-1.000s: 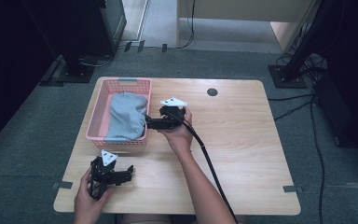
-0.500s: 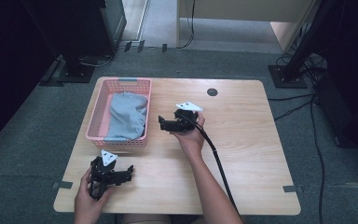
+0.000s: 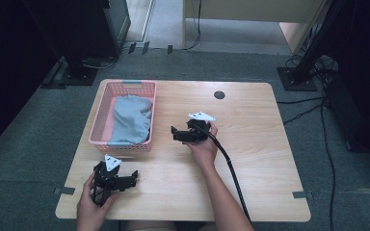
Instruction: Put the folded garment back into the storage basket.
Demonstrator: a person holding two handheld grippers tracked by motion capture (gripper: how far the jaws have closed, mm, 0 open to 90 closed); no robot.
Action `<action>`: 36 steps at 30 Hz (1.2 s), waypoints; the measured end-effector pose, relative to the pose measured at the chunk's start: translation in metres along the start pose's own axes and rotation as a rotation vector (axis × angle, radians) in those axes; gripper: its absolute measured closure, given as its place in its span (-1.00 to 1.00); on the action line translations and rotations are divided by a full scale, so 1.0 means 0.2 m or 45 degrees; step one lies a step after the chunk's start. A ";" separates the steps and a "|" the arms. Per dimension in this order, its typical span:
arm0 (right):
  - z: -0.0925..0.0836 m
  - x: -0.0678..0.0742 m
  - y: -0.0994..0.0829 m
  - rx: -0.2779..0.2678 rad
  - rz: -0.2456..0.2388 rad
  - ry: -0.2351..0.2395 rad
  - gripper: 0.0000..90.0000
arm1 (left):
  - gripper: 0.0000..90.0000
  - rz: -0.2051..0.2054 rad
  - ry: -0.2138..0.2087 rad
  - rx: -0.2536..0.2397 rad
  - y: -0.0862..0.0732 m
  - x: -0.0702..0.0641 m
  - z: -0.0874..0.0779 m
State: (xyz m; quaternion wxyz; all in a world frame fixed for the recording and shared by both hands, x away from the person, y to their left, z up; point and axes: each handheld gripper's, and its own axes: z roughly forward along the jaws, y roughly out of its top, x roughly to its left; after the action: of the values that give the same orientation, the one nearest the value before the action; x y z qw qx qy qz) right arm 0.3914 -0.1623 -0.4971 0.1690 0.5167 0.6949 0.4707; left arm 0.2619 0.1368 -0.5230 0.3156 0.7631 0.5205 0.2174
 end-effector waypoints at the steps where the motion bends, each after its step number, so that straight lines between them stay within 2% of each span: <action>1: 0.00 -0.01 -0.01 0.001 0.014 0.009 -1.00 | -1.00 0.000 0.000 -0.001 0.00 0.00 0.00; 4: -0.01 -0.02 -0.02 -0.006 0.040 0.014 -1.00 | -1.00 0.000 0.000 0.000 0.00 0.00 0.00; 10: -0.03 -0.04 -0.05 0.004 0.004 0.005 -1.00 | -1.00 0.000 0.000 0.000 0.00 0.00 0.00; 11: -0.03 -0.04 -0.06 0.024 -0.016 -0.003 -1.00 | -1.00 0.000 0.000 0.000 0.00 0.00 0.00; 17: -0.05 -0.06 -0.07 0.030 -0.037 -0.018 -1.00 | -1.00 0.000 0.000 -0.001 0.00 0.00 0.00; 25: -0.07 -0.12 -0.13 0.069 0.017 -0.049 -1.00 | -1.00 0.002 0.000 0.002 0.00 0.00 0.00; 32: -0.10 -0.15 -0.16 0.065 0.038 -0.046 -1.00 | -1.00 0.002 0.000 0.001 0.00 0.00 0.00; 36: -0.13 -0.16 -0.17 0.072 0.024 -0.051 -1.00 | -1.00 0.003 0.000 0.002 0.00 0.00 0.00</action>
State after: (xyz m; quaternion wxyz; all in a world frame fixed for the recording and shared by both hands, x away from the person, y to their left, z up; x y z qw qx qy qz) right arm 0.3671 -0.2039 -0.5208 0.1640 0.5370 0.6995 0.4421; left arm 0.2618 0.1370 -0.5229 0.3149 0.7639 0.5198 0.2172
